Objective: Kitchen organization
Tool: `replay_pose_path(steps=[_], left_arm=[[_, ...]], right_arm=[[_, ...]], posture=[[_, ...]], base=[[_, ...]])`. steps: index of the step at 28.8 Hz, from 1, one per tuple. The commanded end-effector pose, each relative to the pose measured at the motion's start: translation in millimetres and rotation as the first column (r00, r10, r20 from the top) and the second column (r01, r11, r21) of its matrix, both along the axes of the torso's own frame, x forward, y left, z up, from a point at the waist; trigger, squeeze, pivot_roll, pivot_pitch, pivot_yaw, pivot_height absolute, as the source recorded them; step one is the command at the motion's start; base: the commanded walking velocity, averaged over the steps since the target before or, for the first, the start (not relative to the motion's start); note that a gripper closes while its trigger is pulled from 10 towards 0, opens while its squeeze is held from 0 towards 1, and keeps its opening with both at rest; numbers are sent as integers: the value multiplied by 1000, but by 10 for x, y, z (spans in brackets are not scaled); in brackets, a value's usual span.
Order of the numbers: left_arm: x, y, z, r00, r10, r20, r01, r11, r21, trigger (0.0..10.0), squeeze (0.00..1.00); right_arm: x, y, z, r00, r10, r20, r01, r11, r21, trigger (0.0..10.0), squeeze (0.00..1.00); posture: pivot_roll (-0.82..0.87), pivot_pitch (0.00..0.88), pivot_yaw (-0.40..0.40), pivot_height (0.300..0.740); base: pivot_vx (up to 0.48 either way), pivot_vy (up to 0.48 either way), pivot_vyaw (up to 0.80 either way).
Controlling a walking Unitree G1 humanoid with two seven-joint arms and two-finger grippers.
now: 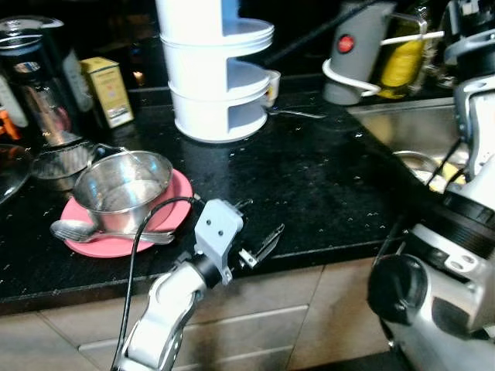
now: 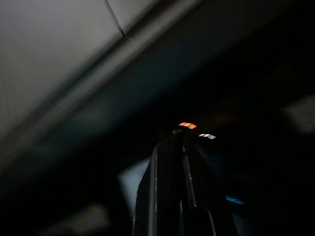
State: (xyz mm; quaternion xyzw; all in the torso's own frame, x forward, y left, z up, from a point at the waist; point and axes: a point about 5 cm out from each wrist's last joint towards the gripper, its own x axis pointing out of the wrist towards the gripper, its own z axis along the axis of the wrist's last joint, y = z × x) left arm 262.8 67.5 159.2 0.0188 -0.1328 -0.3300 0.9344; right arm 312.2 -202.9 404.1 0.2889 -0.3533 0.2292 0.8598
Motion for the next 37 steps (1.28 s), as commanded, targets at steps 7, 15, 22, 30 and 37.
replay_pose_path(steps=[7,15,22,30,37], left_arm=[[128,106,230,990,124,68,-121,991,-49,10000,0],[222,247,392,966,242,95,-233,968,-95,10000,0],[257,280,476,953,281,111,-269,957,-113,10000,0],[269,282,502,951,288,112,-276,954,-112,10000,0],[270,273,505,952,287,111,-275,955,-111,10000,0]], right_arm=[[261,194,-405,911,-406,-75,333,829,-449,10000,0],[275,435,-636,904,-427,-29,329,736,-591,10000,0],[282,545,-717,895,-445,25,356,680,-641,10000,0],[302,517,-741,874,-483,57,401,649,-647,10000,0],[302,526,-767,874,-481,71,401,631,-663,10000,0]], posture=[[-63,0,-8,740],[-65,0,-8,740],[-68,0,-8,740],[-67,0,-11,740],[-67,0,-11,740]], base=[[0,0,-557],[0,-37,0],[0,-400,0],[0,-408,0],[0,-405,457]])
